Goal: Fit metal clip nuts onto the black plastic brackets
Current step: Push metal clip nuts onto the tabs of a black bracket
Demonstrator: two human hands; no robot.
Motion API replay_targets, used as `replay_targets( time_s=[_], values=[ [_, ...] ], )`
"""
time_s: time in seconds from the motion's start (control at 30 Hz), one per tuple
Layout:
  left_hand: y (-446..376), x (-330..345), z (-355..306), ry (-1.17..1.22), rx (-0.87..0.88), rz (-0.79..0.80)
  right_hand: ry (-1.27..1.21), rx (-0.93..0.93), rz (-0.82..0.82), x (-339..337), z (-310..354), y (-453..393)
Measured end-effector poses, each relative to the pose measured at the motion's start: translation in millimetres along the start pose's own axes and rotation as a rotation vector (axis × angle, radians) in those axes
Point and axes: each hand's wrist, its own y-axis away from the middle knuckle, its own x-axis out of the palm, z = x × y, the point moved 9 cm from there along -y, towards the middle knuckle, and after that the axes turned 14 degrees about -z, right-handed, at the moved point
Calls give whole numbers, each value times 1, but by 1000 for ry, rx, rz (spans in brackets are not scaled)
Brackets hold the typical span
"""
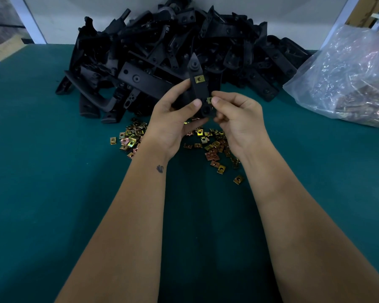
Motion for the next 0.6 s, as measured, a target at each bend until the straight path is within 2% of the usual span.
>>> replay_targets(
  time_s=[0.13,0.3,0.43,0.6],
  values=[
    [0,0,2,-71,20,-18,65,-17,-22,0,-3,-1],
    [-2,-1,5,-29,11,-82,116,-81,-60,1,-1,0],
    [-3,-4,6,60,-2,-201,249,-265,-118,2,12,3],
    [-1,-9,8,38,23,-318,608,-595,-114,11,25,16]
  ],
)
